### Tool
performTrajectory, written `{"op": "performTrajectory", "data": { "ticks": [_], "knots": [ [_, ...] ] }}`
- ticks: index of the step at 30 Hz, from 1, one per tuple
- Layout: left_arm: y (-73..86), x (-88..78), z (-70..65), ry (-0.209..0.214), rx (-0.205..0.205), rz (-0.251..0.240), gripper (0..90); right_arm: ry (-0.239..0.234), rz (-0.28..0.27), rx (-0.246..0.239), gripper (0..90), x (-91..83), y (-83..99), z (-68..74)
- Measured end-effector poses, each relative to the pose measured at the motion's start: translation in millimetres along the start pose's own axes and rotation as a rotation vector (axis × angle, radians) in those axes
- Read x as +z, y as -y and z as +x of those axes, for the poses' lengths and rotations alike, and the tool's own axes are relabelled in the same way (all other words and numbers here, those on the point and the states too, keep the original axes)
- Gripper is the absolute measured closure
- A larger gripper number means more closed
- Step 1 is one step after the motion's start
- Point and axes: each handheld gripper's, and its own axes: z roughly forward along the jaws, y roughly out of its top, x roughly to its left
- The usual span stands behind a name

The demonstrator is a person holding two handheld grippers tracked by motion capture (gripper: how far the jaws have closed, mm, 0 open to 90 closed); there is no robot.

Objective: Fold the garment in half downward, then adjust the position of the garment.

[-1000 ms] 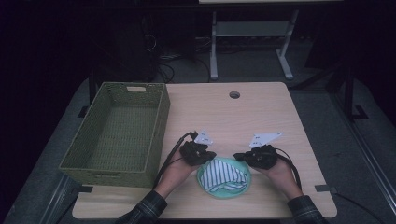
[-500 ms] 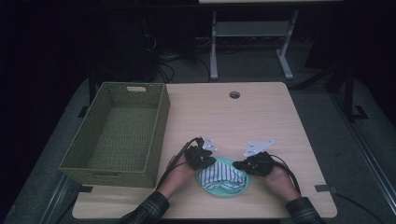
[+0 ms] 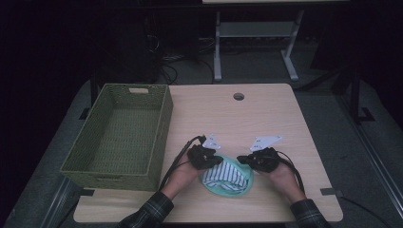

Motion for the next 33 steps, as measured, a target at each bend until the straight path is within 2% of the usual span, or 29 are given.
{"op": "performTrajectory", "data": {
  "ticks": [4, 6, 8, 11, 13, 14, 15, 20, 23, 25, 29, 33],
  "knots": [
    [4.3, -6.7, -21.2, 0.045, 0.011, -0.009, 89.3, 0.006, -0.007, 0.010, 90.0, 5.5, -5.4, -6.8],
    [6.4, -10.5, -29.9, 0.053, 0.020, -0.004, 89.1, 0.008, -0.010, 0.011, 90.0, 8.6, -7.6, -9.3],
    [10.2, -12.3, -37.6, 0.070, 0.012, -0.008, 89.1, 0.006, -0.010, 0.013, 90.0, 10.7, -9.2, -11.3],
    [16.8, -8.9, -45.4, 0.068, 0.027, 0.029, 89.1, 0.000, -0.003, 0.025, 90.0, 15.8, -11.4, -14.1],
    [21.2, -4.0, -44.8, 0.071, 0.025, 0.060, 89.1, -0.004, 0.001, 0.027, 90.0, 20.3, -12.1, -16.3],
    [23.1, -0.8, -45.1, 0.077, 0.003, 0.055, 89.1, -0.008, 0.004, 0.028, 90.0, 22.8, -12.4, -17.3],
    [23.9, 0.1, -43.6, 0.079, 0.016, 0.072, 89.1, -0.012, 0.008, 0.028, 90.0, 25.0, -12.6, -18.1],
    [27.4, 8.3, -44.0, 0.072, 0.022, 0.117, 89.2, -0.035, 0.039, 0.023, 90.0, 35.2, -11.4, -19.1],
    [27.6, 9.0, -43.0, 0.079, 0.022, 0.122, 89.2, -0.040, 0.061, 0.025, 90.0, 37.8, -9.4, -18.3],
    [27.8, 9.7, -42.8, 0.080, 0.006, 0.112, 89.3, -0.043, 0.065, 0.018, 90.0, 37.6, -8.1, -19.0],
    [27.1, 8.6, -39.7, 0.062, 0.023, 0.125, 89.4, -0.043, 0.084, 0.022, 90.0, 33.3, -5.1, -20.2],
    [27.4, 7.4, -34.7, 0.047, 0.014, 0.128, 89.4, -0.043, 0.084, 0.030, 90.0, 27.2, -0.5, -21.6]
  ]
}}
